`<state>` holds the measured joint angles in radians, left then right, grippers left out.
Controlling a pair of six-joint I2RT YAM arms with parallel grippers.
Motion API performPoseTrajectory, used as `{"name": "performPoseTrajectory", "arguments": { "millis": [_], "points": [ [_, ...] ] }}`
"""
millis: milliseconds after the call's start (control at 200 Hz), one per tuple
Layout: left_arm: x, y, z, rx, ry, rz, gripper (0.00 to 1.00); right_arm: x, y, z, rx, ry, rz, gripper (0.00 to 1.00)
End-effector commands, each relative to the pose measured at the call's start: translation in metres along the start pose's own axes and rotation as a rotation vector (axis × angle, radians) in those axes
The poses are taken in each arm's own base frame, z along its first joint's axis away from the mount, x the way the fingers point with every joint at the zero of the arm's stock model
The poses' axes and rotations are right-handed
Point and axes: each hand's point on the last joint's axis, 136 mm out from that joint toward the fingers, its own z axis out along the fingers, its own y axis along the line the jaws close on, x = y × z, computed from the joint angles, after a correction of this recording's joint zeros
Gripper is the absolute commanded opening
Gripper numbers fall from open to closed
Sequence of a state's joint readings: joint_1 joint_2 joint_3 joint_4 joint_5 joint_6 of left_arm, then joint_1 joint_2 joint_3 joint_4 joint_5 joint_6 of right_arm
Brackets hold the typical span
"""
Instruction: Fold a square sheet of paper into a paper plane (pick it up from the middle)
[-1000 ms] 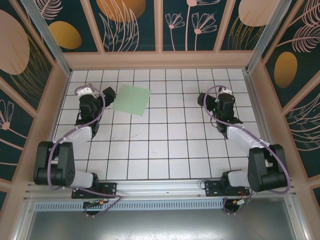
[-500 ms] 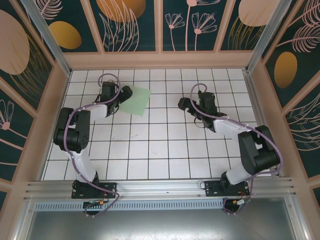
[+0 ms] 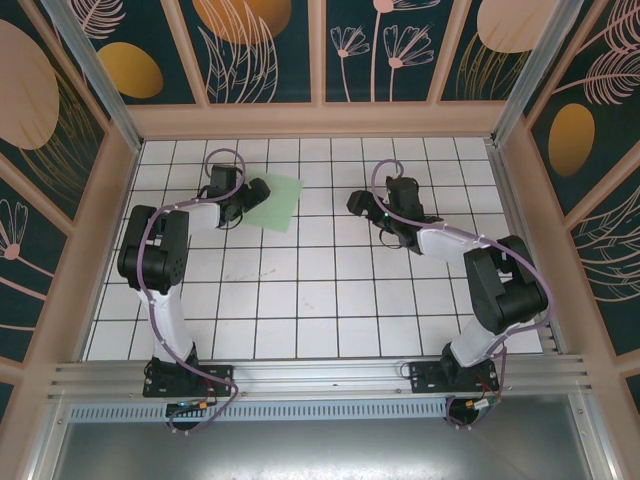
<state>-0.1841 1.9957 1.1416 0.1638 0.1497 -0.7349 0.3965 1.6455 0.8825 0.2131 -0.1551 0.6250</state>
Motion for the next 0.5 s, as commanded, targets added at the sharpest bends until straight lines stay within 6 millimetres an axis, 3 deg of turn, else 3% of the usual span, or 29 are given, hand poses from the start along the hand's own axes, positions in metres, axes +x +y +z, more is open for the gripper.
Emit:
{"name": "performPoseTrajectory", "arguments": {
  "millis": [0,125,155,290,395,495],
  "points": [
    [0.063,0.015,-0.005,-0.038,0.190,-0.064,0.86,0.000,0.003,0.003,0.022,0.018,0.027,0.91],
    [0.089,0.002,-0.021,0.002,0.233,-0.093,0.82,0.009,-0.001,0.007,0.061,0.042,0.054,0.80],
    [0.103,0.007,-0.026,-0.002,0.256,-0.105,0.81,0.013,0.000,0.009,0.065,0.052,0.060,0.77],
    [0.130,-0.008,-0.047,0.077,0.293,-0.134,0.80,0.036,0.013,0.020,0.069,0.111,0.048,0.66],
    [0.127,-0.027,-0.062,0.165,0.289,-0.134,0.79,0.051,0.031,0.032,0.050,0.158,0.003,0.60],
    [0.103,-0.040,-0.076,0.172,0.221,-0.085,0.82,0.065,0.052,0.048,0.032,0.209,-0.073,0.55]
  ]
}}
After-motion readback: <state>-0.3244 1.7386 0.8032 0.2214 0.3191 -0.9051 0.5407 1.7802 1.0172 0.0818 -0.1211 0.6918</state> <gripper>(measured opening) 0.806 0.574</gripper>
